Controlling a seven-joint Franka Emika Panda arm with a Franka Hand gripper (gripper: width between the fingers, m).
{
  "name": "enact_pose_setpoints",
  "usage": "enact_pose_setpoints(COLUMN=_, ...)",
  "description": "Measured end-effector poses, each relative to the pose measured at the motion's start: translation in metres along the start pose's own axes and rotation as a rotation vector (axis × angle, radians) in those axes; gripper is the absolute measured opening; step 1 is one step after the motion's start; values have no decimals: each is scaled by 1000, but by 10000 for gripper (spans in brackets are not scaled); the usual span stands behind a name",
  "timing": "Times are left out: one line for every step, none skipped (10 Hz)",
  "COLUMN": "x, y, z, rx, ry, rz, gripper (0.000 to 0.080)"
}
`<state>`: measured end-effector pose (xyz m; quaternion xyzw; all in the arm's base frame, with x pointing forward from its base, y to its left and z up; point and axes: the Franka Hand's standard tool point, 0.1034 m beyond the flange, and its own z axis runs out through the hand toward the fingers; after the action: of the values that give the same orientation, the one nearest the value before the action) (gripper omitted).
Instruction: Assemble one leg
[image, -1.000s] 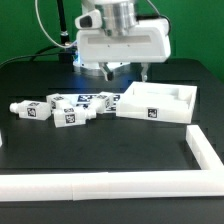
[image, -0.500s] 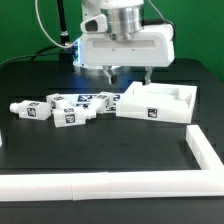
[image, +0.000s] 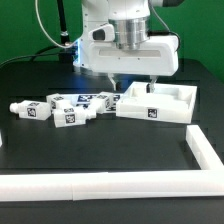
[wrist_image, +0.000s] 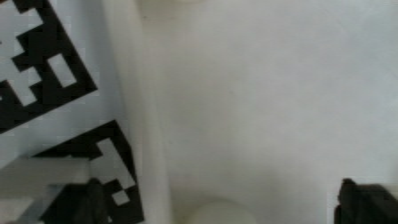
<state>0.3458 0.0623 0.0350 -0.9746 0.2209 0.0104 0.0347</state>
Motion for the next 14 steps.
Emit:
enact_pose_setpoints(x=2, y=-1, z=-1, rx=3, ry=4, rz=0, gripper=649)
enact_pose_setpoints(x=5, y=-3, z=-1, rx=6, ry=7, rz=0, gripper=649)
enact_pose_setpoints(x=9, y=-4, z=0, rx=7, ry=14, rz=-8, gripper=649)
enact_pose_setpoints(x=13, y=-3, z=7, rx=4, ry=19, rz=-14, gripper=649)
enact_pose_setpoints(x=17, y=-1, z=11, rx=3, ry=16, rz=-22, gripper=649)
enact_pose_setpoints(x=23, y=2, z=15, rx=2, ry=17, rz=-38, gripper=649)
enact_pose_setpoints(x=27, y=1, z=17, rx=3, ry=18, rz=-39, gripper=649)
enact_pose_setpoints(x=28, y=3, z=17, rx=2, ry=19, rz=-47, gripper=649)
enact_pose_setpoints(x=28, y=3, z=17, rx=2, ry=19, rz=-49, gripper=649)
enact_pose_setpoints(x=27, y=3, z=17, rx=2, ry=19, rz=-49, gripper=649)
enact_pose_setpoints(x=27, y=3, z=17, rx=2, ry=19, rz=-49, gripper=535)
enact_pose_setpoints(x=27, y=3, z=18, rx=2, ry=18, rz=-49, gripper=397)
enact_pose_setpoints(x=27, y=3, z=18, rx=2, ry=18, rz=-49, gripper=320)
enact_pose_setpoints(x=27, y=3, z=18, rx=2, ry=18, rz=-49, gripper=320)
